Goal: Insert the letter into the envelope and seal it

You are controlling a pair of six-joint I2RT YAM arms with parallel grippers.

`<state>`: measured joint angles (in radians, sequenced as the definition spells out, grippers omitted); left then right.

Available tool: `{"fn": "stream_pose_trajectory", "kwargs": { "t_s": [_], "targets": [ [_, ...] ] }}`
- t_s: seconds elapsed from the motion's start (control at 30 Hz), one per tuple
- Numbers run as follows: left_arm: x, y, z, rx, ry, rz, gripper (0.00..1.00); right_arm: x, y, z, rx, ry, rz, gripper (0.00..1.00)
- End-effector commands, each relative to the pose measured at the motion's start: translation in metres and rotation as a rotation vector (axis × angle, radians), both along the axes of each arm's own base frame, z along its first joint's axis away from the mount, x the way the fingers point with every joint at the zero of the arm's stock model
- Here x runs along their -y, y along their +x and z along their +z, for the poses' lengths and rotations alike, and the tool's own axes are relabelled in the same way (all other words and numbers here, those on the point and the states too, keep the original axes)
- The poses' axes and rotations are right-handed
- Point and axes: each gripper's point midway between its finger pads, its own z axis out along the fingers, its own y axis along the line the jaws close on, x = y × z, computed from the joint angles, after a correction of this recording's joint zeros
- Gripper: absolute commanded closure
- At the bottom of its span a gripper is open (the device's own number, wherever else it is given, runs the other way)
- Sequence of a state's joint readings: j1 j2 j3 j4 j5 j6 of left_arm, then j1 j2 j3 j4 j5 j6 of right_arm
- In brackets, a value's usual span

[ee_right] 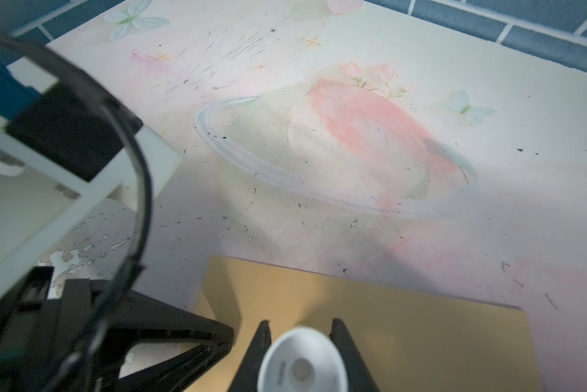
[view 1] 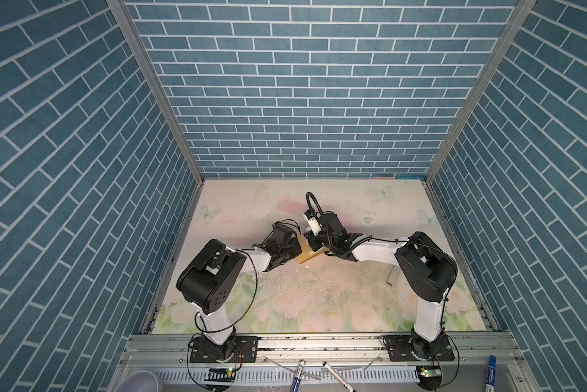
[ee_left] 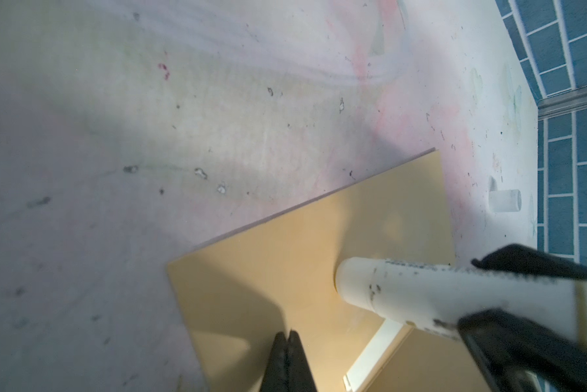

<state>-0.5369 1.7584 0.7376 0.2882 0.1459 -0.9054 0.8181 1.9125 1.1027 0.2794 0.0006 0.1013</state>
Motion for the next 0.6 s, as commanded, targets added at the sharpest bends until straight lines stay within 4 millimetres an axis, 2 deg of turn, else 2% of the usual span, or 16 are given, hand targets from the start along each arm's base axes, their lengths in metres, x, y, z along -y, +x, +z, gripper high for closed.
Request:
{"fn": "stream_pose_trajectory", "kwargs": {
  "t_s": [0.0,0.17,0.57],
  "targets": [
    [-0.041,-0.050,-0.069,-0.241,0.191,0.027,1.00,0.007,0.005,-0.008,0.035,-0.110,0.002,1.00],
    [-0.041,-0.050,-0.069,-0.241,0.192,0.027,1.00,0.021,0.007,-0.020,0.045,-0.188,-0.026,1.00],
    [-0.043,-0.052,-0.071,-0.247,0.197,0.029,1.00,0.050,0.017,-0.027,0.033,-0.218,-0.092,1.00]
  ]
}}
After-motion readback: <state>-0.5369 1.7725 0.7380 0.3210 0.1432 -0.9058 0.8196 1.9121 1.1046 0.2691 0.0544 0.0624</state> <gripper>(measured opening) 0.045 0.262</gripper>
